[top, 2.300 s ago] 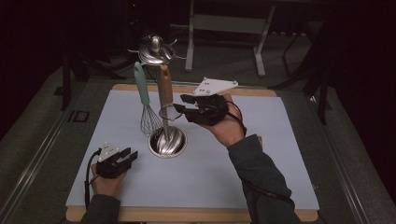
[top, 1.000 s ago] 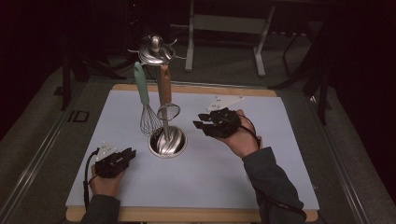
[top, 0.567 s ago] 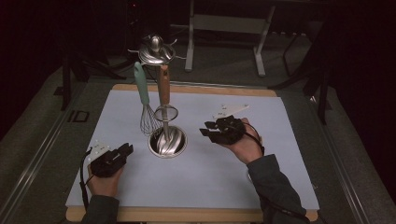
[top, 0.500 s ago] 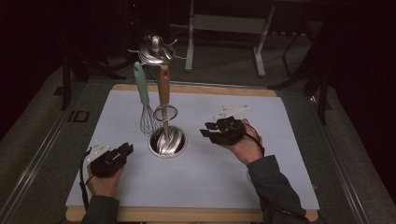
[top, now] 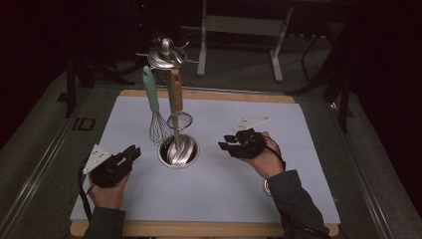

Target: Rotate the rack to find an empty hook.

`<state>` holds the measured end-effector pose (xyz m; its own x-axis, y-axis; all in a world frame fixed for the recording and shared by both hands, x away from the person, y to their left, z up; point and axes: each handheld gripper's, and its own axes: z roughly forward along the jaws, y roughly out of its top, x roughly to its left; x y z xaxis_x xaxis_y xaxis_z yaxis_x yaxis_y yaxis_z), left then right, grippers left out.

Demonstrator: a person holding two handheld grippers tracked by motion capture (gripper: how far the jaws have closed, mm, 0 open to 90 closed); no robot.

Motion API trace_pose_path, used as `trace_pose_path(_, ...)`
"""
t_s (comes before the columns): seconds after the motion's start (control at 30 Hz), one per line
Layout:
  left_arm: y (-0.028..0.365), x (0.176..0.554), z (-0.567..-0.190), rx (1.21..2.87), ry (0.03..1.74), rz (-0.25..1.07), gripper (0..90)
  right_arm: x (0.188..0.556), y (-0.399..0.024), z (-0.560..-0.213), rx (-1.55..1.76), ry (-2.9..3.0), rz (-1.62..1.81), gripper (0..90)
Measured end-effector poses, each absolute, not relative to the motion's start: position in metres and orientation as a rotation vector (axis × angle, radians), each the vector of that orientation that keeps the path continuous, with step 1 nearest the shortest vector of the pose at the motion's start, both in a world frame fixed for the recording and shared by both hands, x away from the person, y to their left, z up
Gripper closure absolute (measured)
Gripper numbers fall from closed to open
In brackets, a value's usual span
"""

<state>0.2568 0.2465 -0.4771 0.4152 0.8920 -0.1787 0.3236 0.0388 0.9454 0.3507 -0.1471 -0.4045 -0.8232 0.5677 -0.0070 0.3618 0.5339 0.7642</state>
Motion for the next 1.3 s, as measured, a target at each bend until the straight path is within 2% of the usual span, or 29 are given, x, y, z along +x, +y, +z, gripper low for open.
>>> trace_pose_path(0.27, 0.243, 0.254, -0.449, 1.471, 1.045, 0.604, 80.6, 0.351, -0.154, -0.417, 0.817, 2.535, 1.152, 64.6)
trace_pose_path(0.47, 0.241, 0.254, -0.425, 1.417, 0.985, 0.606, 89.3, 0.350, -0.156, -0.424, 0.832, 2.543, 1.145, 63.9)
trace_pose_path(0.73, 0.237, 0.257, -0.399, 1.359, 0.916, 0.627, 89.5, 0.349, -0.159, -0.429, 0.849, 2.549, 1.143, 63.9)
trace_pose_path(1.0, 0.228, 0.261, -0.372, 1.334, 0.841, 0.678, 82.3, 0.350, -0.162, -0.434, 0.865, 2.552, 1.142, 63.8)
trace_pose_path(1.3, 0.213, 0.264, -0.338, 1.318, 0.704, 0.747, 89.4, 0.349, -0.163, -0.437, 0.878, 2.553, 1.145, 63.9)
